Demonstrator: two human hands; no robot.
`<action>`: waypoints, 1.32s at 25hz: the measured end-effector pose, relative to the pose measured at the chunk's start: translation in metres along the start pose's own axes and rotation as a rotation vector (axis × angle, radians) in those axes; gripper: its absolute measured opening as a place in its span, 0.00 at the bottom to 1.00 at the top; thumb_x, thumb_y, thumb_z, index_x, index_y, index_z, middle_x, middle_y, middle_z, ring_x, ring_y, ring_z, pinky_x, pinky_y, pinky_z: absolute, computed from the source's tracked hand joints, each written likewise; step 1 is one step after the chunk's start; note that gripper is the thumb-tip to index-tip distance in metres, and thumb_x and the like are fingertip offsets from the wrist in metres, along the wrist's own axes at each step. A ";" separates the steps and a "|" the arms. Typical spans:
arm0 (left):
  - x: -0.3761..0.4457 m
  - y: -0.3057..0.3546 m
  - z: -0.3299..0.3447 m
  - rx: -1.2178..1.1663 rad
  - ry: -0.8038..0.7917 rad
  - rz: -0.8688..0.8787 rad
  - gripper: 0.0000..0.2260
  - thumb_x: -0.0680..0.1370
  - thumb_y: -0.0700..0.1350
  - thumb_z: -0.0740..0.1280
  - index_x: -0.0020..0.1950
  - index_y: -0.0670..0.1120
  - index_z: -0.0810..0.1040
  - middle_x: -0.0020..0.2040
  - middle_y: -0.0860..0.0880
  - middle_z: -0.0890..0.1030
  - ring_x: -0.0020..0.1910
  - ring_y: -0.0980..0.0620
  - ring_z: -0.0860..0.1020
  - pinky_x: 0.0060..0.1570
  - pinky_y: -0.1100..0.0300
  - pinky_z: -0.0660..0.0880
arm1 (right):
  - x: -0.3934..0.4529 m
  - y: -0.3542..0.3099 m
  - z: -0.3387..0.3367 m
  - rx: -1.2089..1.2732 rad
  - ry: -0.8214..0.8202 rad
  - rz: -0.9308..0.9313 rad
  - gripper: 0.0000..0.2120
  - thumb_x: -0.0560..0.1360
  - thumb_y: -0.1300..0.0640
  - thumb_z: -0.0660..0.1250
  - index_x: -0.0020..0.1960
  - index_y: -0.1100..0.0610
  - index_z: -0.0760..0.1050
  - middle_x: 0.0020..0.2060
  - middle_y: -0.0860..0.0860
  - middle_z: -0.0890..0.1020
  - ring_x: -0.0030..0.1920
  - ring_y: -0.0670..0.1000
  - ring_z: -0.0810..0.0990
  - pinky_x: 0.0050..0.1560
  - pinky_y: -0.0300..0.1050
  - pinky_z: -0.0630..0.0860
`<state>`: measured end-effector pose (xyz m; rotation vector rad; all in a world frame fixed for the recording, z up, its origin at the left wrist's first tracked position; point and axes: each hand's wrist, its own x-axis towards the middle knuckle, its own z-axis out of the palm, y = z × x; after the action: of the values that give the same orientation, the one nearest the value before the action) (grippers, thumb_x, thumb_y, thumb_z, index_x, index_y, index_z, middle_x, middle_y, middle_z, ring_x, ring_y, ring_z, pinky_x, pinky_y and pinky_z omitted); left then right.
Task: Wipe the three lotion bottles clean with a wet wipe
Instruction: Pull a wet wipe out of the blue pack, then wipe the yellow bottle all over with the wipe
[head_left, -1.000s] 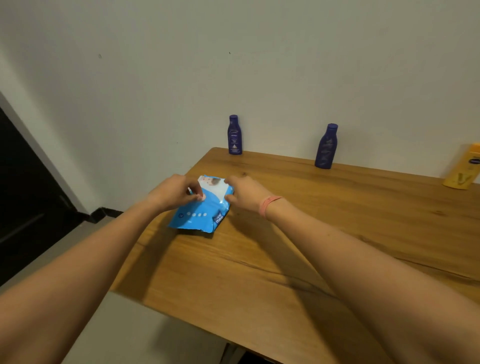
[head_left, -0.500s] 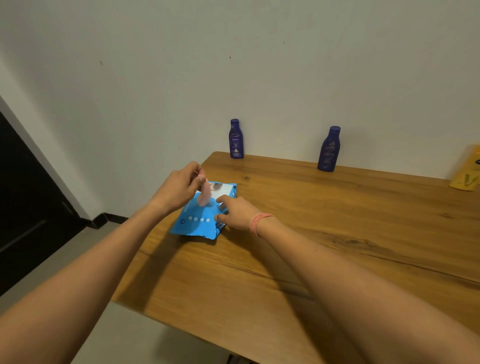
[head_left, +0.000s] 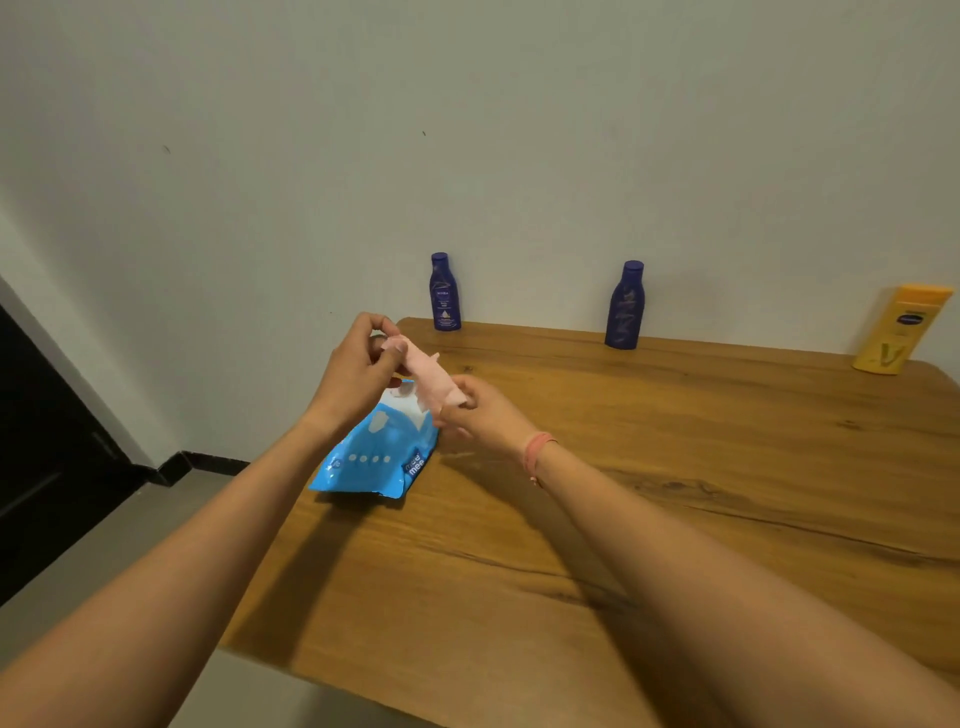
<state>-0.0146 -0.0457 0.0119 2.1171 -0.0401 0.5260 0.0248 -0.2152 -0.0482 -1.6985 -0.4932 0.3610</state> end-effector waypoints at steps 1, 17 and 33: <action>-0.001 0.000 0.007 -0.043 -0.026 -0.015 0.06 0.82 0.41 0.64 0.58 0.47 0.71 0.52 0.48 0.81 0.49 0.54 0.82 0.46 0.61 0.81 | -0.004 0.000 -0.009 0.097 0.032 0.004 0.17 0.77 0.60 0.68 0.65 0.58 0.71 0.56 0.55 0.81 0.48 0.50 0.83 0.51 0.45 0.82; -0.047 0.115 0.271 -0.278 -0.518 -0.021 0.03 0.83 0.42 0.62 0.53 0.47 0.75 0.49 0.47 0.79 0.37 0.65 0.78 0.36 0.72 0.74 | -0.147 0.056 -0.219 0.213 0.734 0.097 0.07 0.80 0.50 0.63 0.52 0.51 0.77 0.50 0.53 0.82 0.48 0.54 0.83 0.43 0.50 0.81; 0.069 0.225 0.524 0.069 -0.413 0.443 0.17 0.80 0.43 0.66 0.69 0.48 0.72 0.68 0.48 0.72 0.63 0.49 0.74 0.63 0.54 0.75 | -0.218 0.123 -0.349 0.588 1.019 -0.047 0.22 0.76 0.67 0.65 0.68 0.53 0.71 0.58 0.52 0.78 0.58 0.51 0.78 0.48 0.39 0.79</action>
<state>0.1827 -0.5829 -0.0371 2.2588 -0.7466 0.3360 0.0263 -0.6394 -0.1129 -1.0899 0.3115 -0.3798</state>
